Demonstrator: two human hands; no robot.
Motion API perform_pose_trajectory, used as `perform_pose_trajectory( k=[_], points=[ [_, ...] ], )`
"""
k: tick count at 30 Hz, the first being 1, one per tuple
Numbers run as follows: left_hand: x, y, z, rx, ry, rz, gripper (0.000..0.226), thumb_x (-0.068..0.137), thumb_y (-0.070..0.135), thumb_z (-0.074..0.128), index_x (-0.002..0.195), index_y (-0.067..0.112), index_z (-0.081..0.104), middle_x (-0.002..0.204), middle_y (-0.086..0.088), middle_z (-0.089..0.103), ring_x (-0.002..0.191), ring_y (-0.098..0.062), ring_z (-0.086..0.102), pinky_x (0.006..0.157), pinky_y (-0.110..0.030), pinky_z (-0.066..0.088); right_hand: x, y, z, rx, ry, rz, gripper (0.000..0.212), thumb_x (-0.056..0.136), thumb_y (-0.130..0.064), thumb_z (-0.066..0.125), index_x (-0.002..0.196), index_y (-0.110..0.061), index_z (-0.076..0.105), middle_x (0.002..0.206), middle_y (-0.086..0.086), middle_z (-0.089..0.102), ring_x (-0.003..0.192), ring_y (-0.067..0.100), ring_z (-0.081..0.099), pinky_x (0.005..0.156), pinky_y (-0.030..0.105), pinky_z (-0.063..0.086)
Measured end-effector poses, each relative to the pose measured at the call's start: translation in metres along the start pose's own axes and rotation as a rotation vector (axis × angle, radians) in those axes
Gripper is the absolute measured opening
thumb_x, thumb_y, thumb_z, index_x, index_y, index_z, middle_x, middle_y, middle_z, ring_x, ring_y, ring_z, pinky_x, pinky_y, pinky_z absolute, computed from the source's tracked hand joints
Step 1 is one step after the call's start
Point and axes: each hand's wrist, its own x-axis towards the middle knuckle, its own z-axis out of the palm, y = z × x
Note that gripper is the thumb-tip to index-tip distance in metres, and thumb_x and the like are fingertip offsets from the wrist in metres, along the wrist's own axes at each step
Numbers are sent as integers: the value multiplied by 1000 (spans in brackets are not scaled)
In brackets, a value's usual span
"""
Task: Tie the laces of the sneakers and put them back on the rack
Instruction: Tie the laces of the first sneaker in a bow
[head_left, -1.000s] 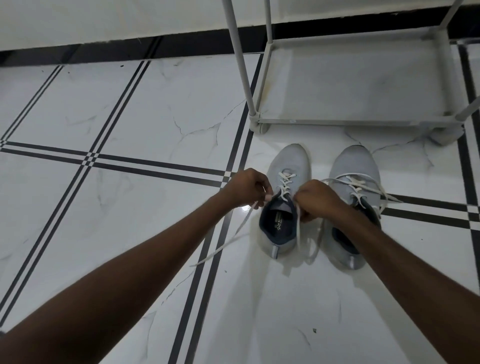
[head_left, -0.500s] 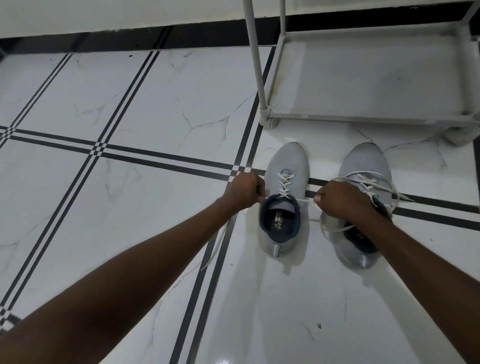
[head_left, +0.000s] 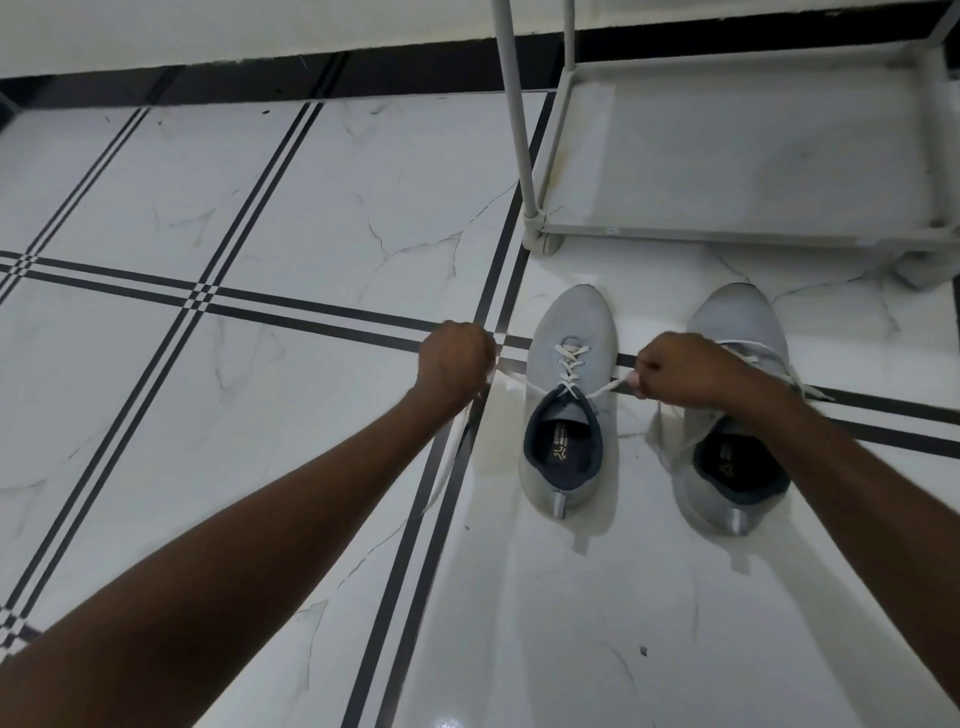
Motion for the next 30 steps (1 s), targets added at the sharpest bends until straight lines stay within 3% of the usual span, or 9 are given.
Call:
perform_pose_trajectory(
  k=[4,6,8,12,15,21,26,28,30],
  points=[
    [11,13,-26,-814,81,-360,21,79,2,65,88,15,79,82,-4,76,72,-19,70,70,-30,60,-8,-18,-48,61,36,-74,20,86,-30,67,74,-16,75,66,1,68,65,18,64,62,26,44],
    [17,24,-53,-1393,-21,-489,21,82,-6,60,95,1,76,91,-17,74,81,-29,74,84,-41,62,-11,-26,-67,44,70,-121,14,85,-29,68,78,-19,76,66,-5,66,66,13,62,62,26,42],
    [18,38,-71,-1701,-196,-451,23,88,1,59,108,-6,68,102,-23,70,94,-34,74,91,-41,59,-13,-33,-77,45,157,-165,9,84,-25,70,79,-20,75,69,-8,62,72,17,59,68,29,42],
    [10,67,-60,-1660,-490,-286,32,91,6,64,123,3,59,109,-16,73,83,-18,72,82,-32,60,-9,-43,-75,35,395,-199,1,83,-22,72,83,-23,73,82,-3,62,85,20,56,74,28,36],
    [5,78,-48,-1632,-532,-327,34,89,2,67,122,-4,60,115,-22,71,72,-15,70,67,-23,59,2,-46,-64,-81,563,-266,4,83,-27,73,85,-26,75,92,3,69,98,28,56,82,35,41],
    [9,70,-67,-1385,-689,-151,25,97,8,53,112,0,71,89,-15,70,74,-16,66,73,-26,57,17,-42,-45,-60,728,-281,8,82,-27,73,88,-27,79,105,0,70,112,28,49,92,41,37],
    [13,55,-79,-1237,-649,-28,25,89,10,71,108,-5,71,92,-18,72,73,-15,70,73,-22,59,24,-37,-21,44,827,-141,18,82,-28,71,97,-19,70,109,6,64,110,29,49,92,40,40],
    [14,53,-78,-1262,-595,4,25,91,9,69,110,-7,69,90,-12,74,72,-14,69,71,-22,59,20,-40,-7,188,960,-55,15,83,-25,67,92,-14,61,100,8,62,99,29,54,82,37,42],
    [15,52,-78,-1283,-568,9,26,92,11,67,112,-6,67,92,-8,75,73,-15,69,70,-23,59,21,-42,3,401,879,13,8,85,-18,62,83,-11,62,84,8,66,80,26,60,72,34,47]
  ],
)
